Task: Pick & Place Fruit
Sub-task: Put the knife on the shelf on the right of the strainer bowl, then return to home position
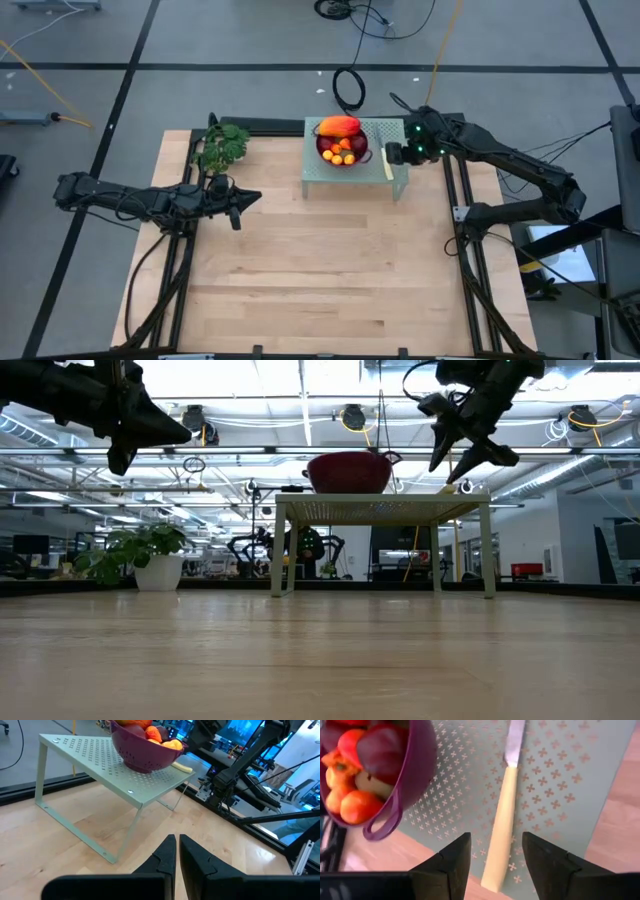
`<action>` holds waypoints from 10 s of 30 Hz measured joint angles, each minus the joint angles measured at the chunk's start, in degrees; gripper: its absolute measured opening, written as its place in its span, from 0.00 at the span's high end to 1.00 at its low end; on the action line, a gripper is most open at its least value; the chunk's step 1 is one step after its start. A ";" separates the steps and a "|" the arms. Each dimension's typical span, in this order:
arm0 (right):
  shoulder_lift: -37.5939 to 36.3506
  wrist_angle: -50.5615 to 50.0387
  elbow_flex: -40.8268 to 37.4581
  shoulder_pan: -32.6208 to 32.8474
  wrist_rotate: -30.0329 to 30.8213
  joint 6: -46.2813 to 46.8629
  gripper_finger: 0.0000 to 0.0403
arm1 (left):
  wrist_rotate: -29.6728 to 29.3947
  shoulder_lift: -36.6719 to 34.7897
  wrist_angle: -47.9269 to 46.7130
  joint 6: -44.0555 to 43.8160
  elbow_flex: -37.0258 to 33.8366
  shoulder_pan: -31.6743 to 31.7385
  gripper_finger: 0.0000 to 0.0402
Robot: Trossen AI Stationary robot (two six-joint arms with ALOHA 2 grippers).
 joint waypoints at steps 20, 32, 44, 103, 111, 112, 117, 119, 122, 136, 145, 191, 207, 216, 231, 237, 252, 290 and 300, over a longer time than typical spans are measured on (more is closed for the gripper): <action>0.01 -5.98 -0.76 0.67 -1.08 -11.81 0.76 | -1.46 0.00 0.04 -0.65 0.00 0.00 0.95; 2.69 -5.51 -0.76 4.52 1.15 -13.84 0.98 | -1.57 0.00 0.07 -0.63 0.00 0.00 0.95; 2.67 -5.11 -0.76 4.55 1.61 -13.44 1.00 | -1.57 0.00 0.07 -0.81 0.00 0.00 0.95; -39.12 8.33 -15.68 22.06 21.09 -23.79 1.00 | -2.99 -0.13 8.82 7.04 0.00 -1.68 0.95; -46.58 12.27 -22.64 23.82 17.21 -25.31 1.00 | -2.99 -0.13 8.69 7.47 0.00 -1.68 0.95; -47.72 12.87 -23.42 23.82 16.16 -25.30 1.00 | -3.01 -0.13 8.68 7.79 0.00 -1.68 0.95; -53.21 14.83 -26.78 23.80 14.99 -25.38 1.00 | -4.28 -0.13 8.68 9.01 0.00 -1.70 0.95; -55.45 15.29 -27.98 23.80 14.99 -25.51 1.00 | -4.14 -0.13 8.66 9.66 0.00 -1.70 0.95; -58.70 15.59 -29.97 23.80 15.02 -25.17 1.00 | -4.01 -0.13 8.66 9.77 0.00 -1.70 0.95; -67.52 23.38 -40.44 23.78 15.02 -25.84 1.00 | -3.94 -0.13 8.85 10.29 0.00 -1.70 0.95; -67.47 23.76 -45.79 23.76 10.43 -25.64 1.00 | -3.90 -0.13 8.85 10.29 0.00 -1.70 0.95; -67.49 39.21 -54.61 23.76 7.87 -31.91 1.00 | -3.98 -29.20 6.00 20.73 -15.54 -9.16 1.00; -67.47 37.63 -54.58 23.74 7.61 -50.10 1.00 | -2.74 -31.91 0.55 20.11 -17.94 -9.11 0.97; -67.47 37.63 -54.59 23.74 7.56 -50.93 1.00 | -2.91 -31.91 0.33 26.22 -17.94 -9.11 0.98; -67.47 37.73 -54.58 23.74 7.56 -51.28 1.00 | -4.24 -31.89 1.06 31.14 -17.97 -9.11 0.99; -67.47 37.73 -54.58 23.74 7.54 -51.26 1.00 | -4.26 -31.89 1.14 31.12 -17.98 -9.11 0.98; -67.47 37.73 -54.58 23.74 7.54 -51.24 1.00 | -4.35 -31.89 1.20 31.15 -17.99 -9.11 0.99; -67.47 37.74 -54.58 23.74 7.54 -51.24 1.00 | -4.32 -31.89 1.25 31.17 -17.99 -9.11 0.94; -67.47 37.74 -54.58 23.74 7.54 -51.24 1.00 | -4.31 -31.89 1.27 31.17 -17.99 -9.11 0.94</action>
